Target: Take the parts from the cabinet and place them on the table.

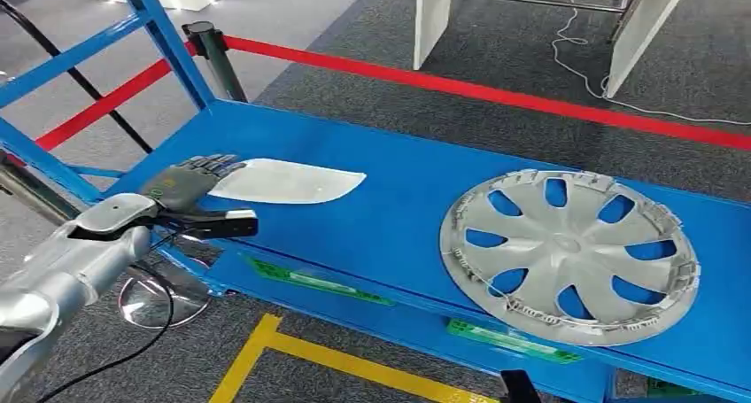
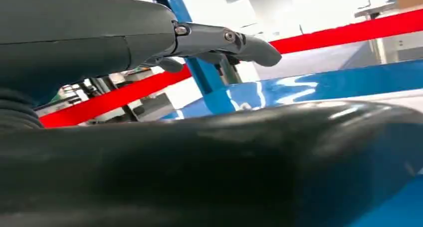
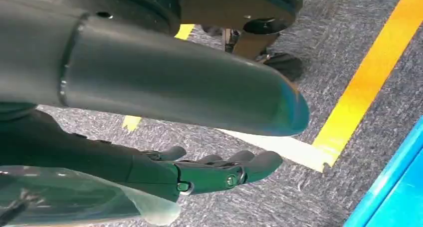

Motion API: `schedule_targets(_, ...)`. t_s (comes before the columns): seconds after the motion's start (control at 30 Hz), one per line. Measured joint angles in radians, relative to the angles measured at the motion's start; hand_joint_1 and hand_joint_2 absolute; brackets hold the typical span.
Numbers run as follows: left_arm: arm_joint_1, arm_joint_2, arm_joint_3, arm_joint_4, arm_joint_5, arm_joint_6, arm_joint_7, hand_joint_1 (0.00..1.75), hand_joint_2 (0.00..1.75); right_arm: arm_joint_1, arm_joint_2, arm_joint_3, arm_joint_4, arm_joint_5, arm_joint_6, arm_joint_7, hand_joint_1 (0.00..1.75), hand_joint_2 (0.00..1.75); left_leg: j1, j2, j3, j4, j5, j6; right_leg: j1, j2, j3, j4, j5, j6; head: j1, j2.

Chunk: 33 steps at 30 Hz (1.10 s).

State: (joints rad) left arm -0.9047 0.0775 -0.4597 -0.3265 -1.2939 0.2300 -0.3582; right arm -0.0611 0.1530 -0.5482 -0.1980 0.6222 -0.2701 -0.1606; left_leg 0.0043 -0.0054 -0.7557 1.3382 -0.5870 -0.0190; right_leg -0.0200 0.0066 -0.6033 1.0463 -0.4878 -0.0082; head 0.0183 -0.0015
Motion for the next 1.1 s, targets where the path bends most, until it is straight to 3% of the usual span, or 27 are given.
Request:
schedule_targets(0.03, 0.003, 0.000, 0.000, 0.000, -0.004, 0.000, 0.000, 0.00, 0.00, 0.000, 0.000, 0.000, 0.000, 0.000, 0.000, 0.001, 0.00, 0.00, 0.000, 0.000, -0.006, -0.003, 0.018, 0.002, 0.000, 0.001, 0.004, 0.000, -0.002, 0.000, 0.000, 0.000)
schedule_targets(0.07, 0.003, 0.000, -0.001, 0.000, -0.005, 0.001, 0.000, 0.00, 0.00, 0.000, 0.000, 0.000, 0.000, 0.000, 0.000, 0.001, 0.00, 0.00, 0.000, 0.000, 0.006, -0.044, 0.056, 0.005, 0.000, 0.002, 0.009, 0.000, -0.006, 0.001, 0.000, 0.000)
schedule_targets(0.13, 0.000, 0.001, -0.003, 0.000, -0.012, 0.003, 0.002, 0.00, 0.00, -0.001, 0.000, 0.000, 0.000, 0.001, 0.000, 0.001, 0.00, 0.00, -0.003, 0.000, 0.079, -0.218, 0.163, 0.019, 0.001, 0.004, 0.022, 0.000, -0.014, 0.003, 0.000, 0.000)
schedule_targets(0.17, -0.002, 0.001, -0.003, 0.000, -0.018, 0.007, 0.002, 0.00, 0.00, -0.001, 0.001, -0.001, 0.000, 0.001, 0.000, 0.001, 0.00, 0.00, -0.007, -0.001, 0.103, -0.270, 0.169, 0.027, -0.001, 0.004, 0.023, -0.003, -0.016, 0.005, 0.002, 0.000)
schedule_targets(0.3, -0.008, 0.000, -0.006, 0.000, -0.026, 0.021, 0.003, 0.00, 0.00, 0.000, 0.003, -0.002, 0.000, 0.002, 0.002, 0.005, 0.00, 0.00, -0.017, -0.001, 0.112, -0.297, 0.151, 0.046, 0.000, 0.003, 0.018, -0.011, -0.015, 0.028, -0.001, 0.000)
schedule_targets(0.33, -0.008, 0.000, -0.007, -0.001, -0.026, 0.023, 0.002, 0.00, 0.00, 0.000, 0.004, -0.002, 0.000, 0.002, 0.002, 0.005, 0.00, 0.00, -0.005, 0.001, 0.124, -0.318, 0.157, 0.047, 0.004, 0.001, 0.017, -0.009, -0.023, 0.035, 0.001, 0.000)
schedule_targets(0.37, -0.008, -0.003, -0.008, -0.001, -0.026, 0.024, 0.002, 0.00, 0.00, -0.001, 0.004, -0.002, 0.000, 0.002, 0.002, 0.005, 0.00, 0.00, -0.006, 0.002, 0.130, -0.326, 0.159, 0.047, 0.004, 0.000, 0.005, 0.006, -0.037, 0.037, 0.001, 0.000)
schedule_targets(0.4, -0.009, -0.002, -0.008, -0.001, -0.026, 0.026, 0.002, 0.00, 0.00, -0.003, 0.004, -0.002, 0.000, 0.002, 0.002, 0.004, 0.00, 0.00, -0.004, 0.003, 0.132, -0.327, 0.160, 0.049, 0.004, 0.000, -0.018, 0.058, -0.067, 0.037, 0.002, 0.000)
schedule_targets(0.43, -0.009, -0.002, -0.008, -0.001, -0.026, 0.026, 0.002, 0.00, 1.75, -0.004, 0.004, -0.003, 0.000, 0.002, 0.002, 0.004, 0.00, 0.00, -0.005, 0.003, 0.132, -0.327, 0.159, 0.050, 0.004, -0.001, -0.053, 0.132, -0.098, 0.037, 0.002, 0.000)
schedule_targets(0.5, -0.003, -0.003, -0.009, 0.000, -0.028, 0.027, 0.000, 0.00, 1.75, 0.000, 0.004, -0.004, 0.000, 0.002, 0.002, 0.004, 0.00, 0.00, -0.007, 0.003, 0.132, -0.326, 0.157, 0.053, 0.005, -0.001, -0.132, 0.276, -0.144, 0.041, 0.002, 0.000)
schedule_targets(0.53, 0.000, -0.003, -0.010, 0.000, -0.027, 0.027, -0.002, 0.00, 1.75, 0.001, 0.004, -0.005, 0.000, 0.002, 0.002, 0.004, 0.00, 0.00, -0.007, 0.002, 0.132, -0.325, 0.156, 0.053, 0.005, -0.001, -0.146, 0.291, -0.136, 0.042, 0.002, 0.000)
schedule_targets(0.57, 0.004, -0.005, -0.011, 0.000, -0.027, 0.027, -0.003, 0.00, 1.75, 0.001, 0.004, -0.005, 0.000, 0.002, 0.002, 0.003, 0.00, 0.00, -0.007, 0.000, 0.134, -0.324, 0.154, 0.053, 0.004, -0.001, -0.139, 0.259, -0.101, 0.044, 0.002, 0.000)
schedule_targets(0.6, 0.005, -0.004, -0.013, 0.000, -0.028, 0.027, -0.005, 0.00, 1.75, 0.000, 0.004, -0.005, 0.000, 0.002, 0.002, 0.002, 0.00, 0.00, -0.006, 0.000, 0.136, -0.322, 0.151, 0.052, 0.004, -0.001, -0.113, 0.194, -0.057, 0.043, 0.001, 0.000)
schedule_targets(0.63, 0.004, -0.004, -0.014, 0.000, -0.029, 0.027, -0.005, 0.00, 1.75, -0.001, 0.004, -0.006, 0.000, 0.002, 0.002, 0.002, 0.00, 0.00, -0.005, -0.001, 0.137, -0.317, 0.147, 0.049, 0.004, -0.003, -0.071, 0.099, -0.004, 0.042, 0.002, 0.000)
schedule_targets(0.67, 0.002, -0.005, -0.015, 0.000, -0.033, 0.027, -0.006, 0.00, 1.75, -0.002, 0.004, -0.006, 0.000, 0.002, 0.002, -0.001, 0.00, 0.00, -0.004, -0.001, 0.138, -0.311, 0.142, 0.043, 0.003, -0.006, -0.038, 0.016, 0.024, 0.041, 0.002, 0.000)
schedule_targets(0.7, 0.000, -0.003, -0.016, 0.000, -0.035, 0.025, -0.007, 0.00, 1.75, -0.004, 0.004, -0.007, 0.000, 0.001, 0.005, -0.003, 0.00, 0.00, -0.013, -0.002, 0.131, -0.304, 0.138, 0.037, 0.007, -0.006, -0.012, 0.002, 0.011, 0.040, 0.002, 0.000)
schedule_targets(0.83, -0.002, 0.001, -0.023, 0.000, -0.039, 0.021, -0.011, 0.00, 1.75, 0.000, 0.004, -0.010, 0.000, 0.001, 0.005, -0.011, 0.00, 0.00, -0.009, -0.003, 0.132, -0.303, 0.143, 0.027, 0.007, -0.001, -0.013, -0.004, 0.014, 0.019, 0.001, 0.000)
schedule_targets(0.87, -0.003, 0.000, -0.025, 0.000, -0.040, 0.022, -0.013, 0.00, 1.75, -0.001, 0.004, -0.010, 0.000, 0.001, 0.005, -0.012, 0.00, 0.00, -0.007, -0.001, 0.128, -0.292, 0.128, 0.020, 0.002, -0.002, -0.008, -0.010, 0.017, 0.012, 0.002, 0.000)
schedule_targets(0.9, -0.005, 0.001, -0.027, 0.000, -0.040, 0.023, -0.017, 0.00, 1.75, -0.004, 0.004, -0.011, 0.000, 0.002, 0.005, -0.013, 0.00, 0.00, -0.007, 0.000, 0.116, -0.259, 0.106, 0.014, 0.002, -0.002, -0.006, -0.012, 0.018, 0.005, -0.005, 0.000)
schedule_targets(1.0, -0.005, 0.006, -0.029, 0.000, -0.049, 0.029, -0.019, 0.00, 1.75, -0.003, 0.004, -0.015, 0.000, 0.002, 0.005, -0.014, 0.00, 0.00, -0.001, 0.000, 0.014, -0.033, 0.005, 0.000, 0.002, -0.001, -0.004, -0.012, 0.017, 0.000, -0.003, 0.000)
schedule_targets(1.03, -0.003, 0.007, -0.031, 0.000, -0.056, 0.035, -0.022, 0.00, 1.75, -0.001, 0.004, -0.016, 0.000, 0.002, 0.005, -0.014, 0.00, 0.00, 0.000, 0.000, -0.006, 0.007, -0.002, -0.001, 0.002, -0.001, -0.004, -0.011, 0.017, 0.000, -0.003, 0.000)
schedule_targets(1.07, -0.002, 0.008, -0.032, 0.000, -0.056, 0.040, -0.023, 0.00, 1.75, -0.001, 0.004, -0.018, 0.000, 0.003, 0.006, -0.014, 0.00, 0.00, 0.001, 0.000, -0.001, -0.004, 0.017, 0.000, 0.002, -0.001, -0.003, -0.011, 0.016, 0.000, -0.003, 0.000)
schedule_targets(1.1, -0.003, 0.008, -0.034, 0.000, -0.057, 0.046, -0.024, 0.00, 1.75, -0.001, 0.004, -0.019, 0.000, 0.003, 0.008, -0.016, 0.00, 0.00, 0.002, 0.001, 0.022, -0.056, 0.055, 0.002, 0.002, -0.001, -0.003, -0.011, 0.016, 0.000, -0.004, 0.000)
